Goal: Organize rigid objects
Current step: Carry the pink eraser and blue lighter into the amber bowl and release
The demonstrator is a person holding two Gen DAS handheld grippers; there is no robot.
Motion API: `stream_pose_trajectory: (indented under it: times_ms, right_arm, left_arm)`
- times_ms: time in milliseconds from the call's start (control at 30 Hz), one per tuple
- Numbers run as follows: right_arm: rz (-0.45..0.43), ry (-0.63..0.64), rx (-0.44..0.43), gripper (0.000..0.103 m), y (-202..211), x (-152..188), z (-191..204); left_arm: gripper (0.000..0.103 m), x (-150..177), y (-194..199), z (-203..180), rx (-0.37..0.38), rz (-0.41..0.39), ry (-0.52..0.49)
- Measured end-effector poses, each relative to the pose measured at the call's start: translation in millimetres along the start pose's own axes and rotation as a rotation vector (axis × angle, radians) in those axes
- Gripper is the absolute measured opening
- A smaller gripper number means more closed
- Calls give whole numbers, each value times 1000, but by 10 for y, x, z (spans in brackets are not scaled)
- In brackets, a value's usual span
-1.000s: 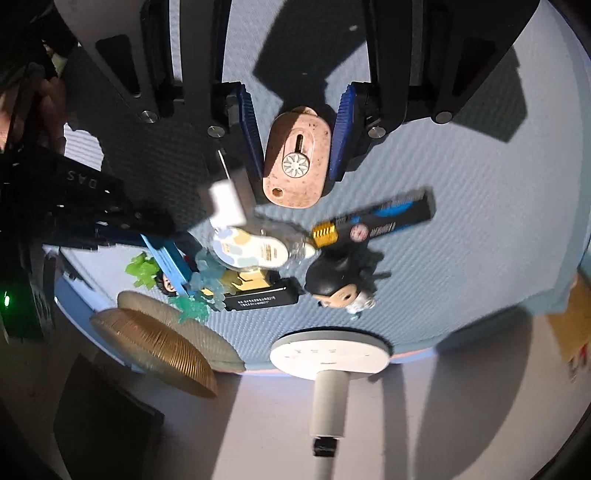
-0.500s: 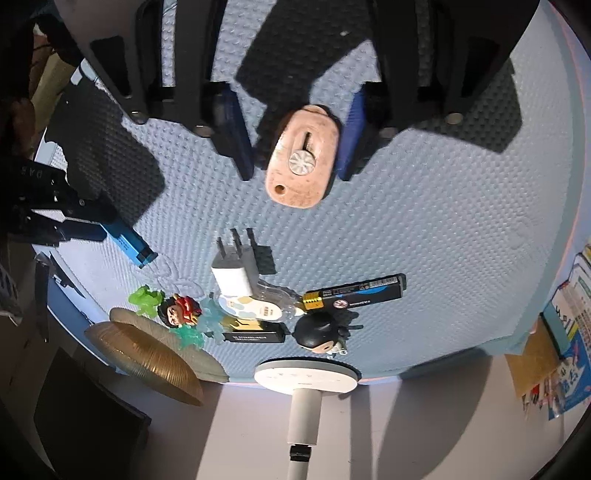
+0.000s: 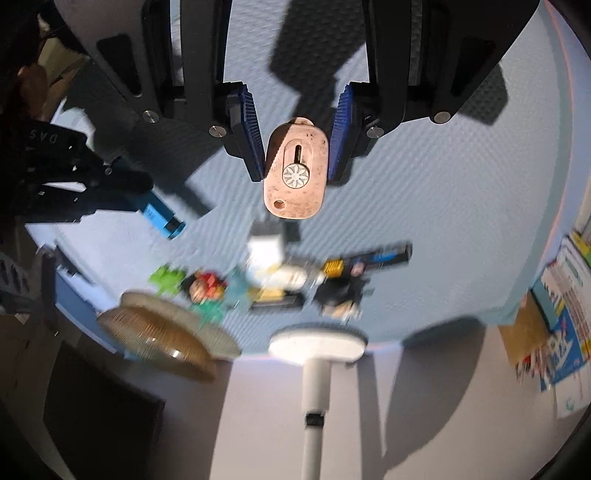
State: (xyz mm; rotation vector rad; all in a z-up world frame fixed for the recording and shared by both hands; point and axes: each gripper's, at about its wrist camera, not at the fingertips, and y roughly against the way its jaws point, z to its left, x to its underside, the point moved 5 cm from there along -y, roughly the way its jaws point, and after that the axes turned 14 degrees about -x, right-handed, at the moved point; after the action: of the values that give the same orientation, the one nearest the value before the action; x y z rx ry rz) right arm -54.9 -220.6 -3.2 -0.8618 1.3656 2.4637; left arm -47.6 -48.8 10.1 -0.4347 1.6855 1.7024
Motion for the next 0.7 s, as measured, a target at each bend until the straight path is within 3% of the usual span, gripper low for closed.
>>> stream_pose_trajectory:
  times_ms: [133, 400, 567, 700]
  right_arm:
    - [-118, -18, 7, 23, 479, -197, -110]
    - [-321, -129, 293, 24, 1587, -734, -979]
    - [-372, -232, 366, 23, 1975, -1077, -1617]
    - [-347, -287, 373, 23, 1963, -1192, -1979]
  left_arm:
    - [31, -357, 251, -137, 59, -81, 22]
    - [31, -1446, 493, -757, 147, -227, -1]
    - [31, -2084, 309, -1251, 211, -226, -10]
    - [32, -2301, -20, -1611, 216, -188, -27]
